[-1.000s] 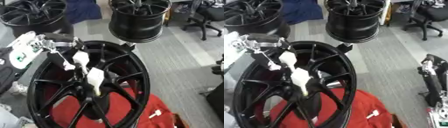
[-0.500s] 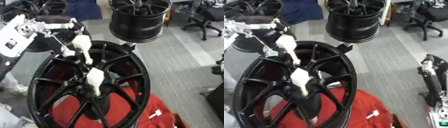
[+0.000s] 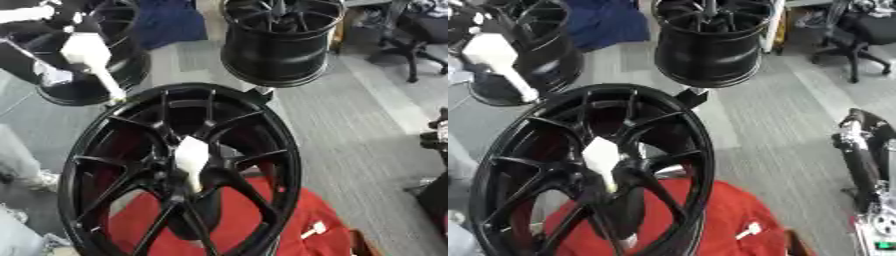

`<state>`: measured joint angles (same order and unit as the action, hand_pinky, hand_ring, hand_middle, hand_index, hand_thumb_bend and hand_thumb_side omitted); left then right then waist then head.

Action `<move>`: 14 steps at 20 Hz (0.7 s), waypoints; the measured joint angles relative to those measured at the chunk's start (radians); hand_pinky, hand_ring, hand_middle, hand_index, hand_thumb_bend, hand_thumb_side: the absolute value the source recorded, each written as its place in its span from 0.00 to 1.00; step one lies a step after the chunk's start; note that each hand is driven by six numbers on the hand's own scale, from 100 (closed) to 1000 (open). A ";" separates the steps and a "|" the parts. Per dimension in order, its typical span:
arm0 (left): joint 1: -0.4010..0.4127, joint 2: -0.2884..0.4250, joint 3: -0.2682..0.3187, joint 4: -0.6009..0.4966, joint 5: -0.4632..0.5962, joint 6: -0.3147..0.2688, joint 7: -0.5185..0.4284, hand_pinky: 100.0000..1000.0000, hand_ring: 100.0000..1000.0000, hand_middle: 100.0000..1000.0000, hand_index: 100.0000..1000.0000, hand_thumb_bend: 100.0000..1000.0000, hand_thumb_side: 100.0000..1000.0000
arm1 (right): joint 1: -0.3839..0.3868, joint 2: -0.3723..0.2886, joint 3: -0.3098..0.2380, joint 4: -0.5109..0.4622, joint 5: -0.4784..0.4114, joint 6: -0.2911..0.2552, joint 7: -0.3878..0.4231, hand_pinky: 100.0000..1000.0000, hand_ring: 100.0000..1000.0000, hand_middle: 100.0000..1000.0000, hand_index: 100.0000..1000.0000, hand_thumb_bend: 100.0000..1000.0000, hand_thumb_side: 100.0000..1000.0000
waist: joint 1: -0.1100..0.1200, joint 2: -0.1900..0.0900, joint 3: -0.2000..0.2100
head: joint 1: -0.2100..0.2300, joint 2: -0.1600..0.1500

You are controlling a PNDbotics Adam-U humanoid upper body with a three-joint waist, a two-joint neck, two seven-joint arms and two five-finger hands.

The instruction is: Pull the pin out of the wheel hub.

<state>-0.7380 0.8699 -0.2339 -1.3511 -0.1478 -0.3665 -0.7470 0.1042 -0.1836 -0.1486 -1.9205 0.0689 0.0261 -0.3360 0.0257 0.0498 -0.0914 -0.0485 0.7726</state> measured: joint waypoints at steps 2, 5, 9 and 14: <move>0.055 0.027 0.037 0.031 -0.043 0.008 -0.008 0.41 0.29 0.40 0.58 0.04 0.14 | 0.000 0.000 -0.001 0.000 0.000 0.000 0.000 0.53 0.51 0.52 0.72 0.00 0.55 | -0.002 0.000 0.003 | -0.001 0.000; 0.130 0.043 0.086 0.104 -0.130 0.016 -0.016 0.47 0.37 0.55 0.71 0.16 0.16 | 0.000 0.000 -0.005 0.000 0.000 0.000 0.000 0.53 0.51 0.52 0.72 0.00 0.55 | -0.003 0.000 0.007 | -0.003 0.000; 0.191 0.044 0.138 0.219 -0.295 0.007 -0.007 0.58 0.52 0.86 0.92 0.37 0.60 | 0.000 0.000 -0.005 0.000 0.001 0.000 -0.001 0.53 0.51 0.52 0.72 0.00 0.55 | -0.007 0.000 0.010 | -0.004 0.000; 0.240 0.023 0.184 0.330 -0.469 -0.047 0.063 0.60 0.55 0.93 0.95 0.38 0.78 | 0.001 0.000 -0.006 0.000 0.001 0.002 -0.002 0.53 0.51 0.52 0.72 0.00 0.55 | -0.010 0.000 0.014 | -0.006 0.000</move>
<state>-0.4979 0.8933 -0.0501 -1.0215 -0.6169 -0.4133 -0.6839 0.1049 -0.1836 -0.1542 -1.9204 0.0698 0.0278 -0.3380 0.0154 0.0498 -0.0777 -0.0543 0.7726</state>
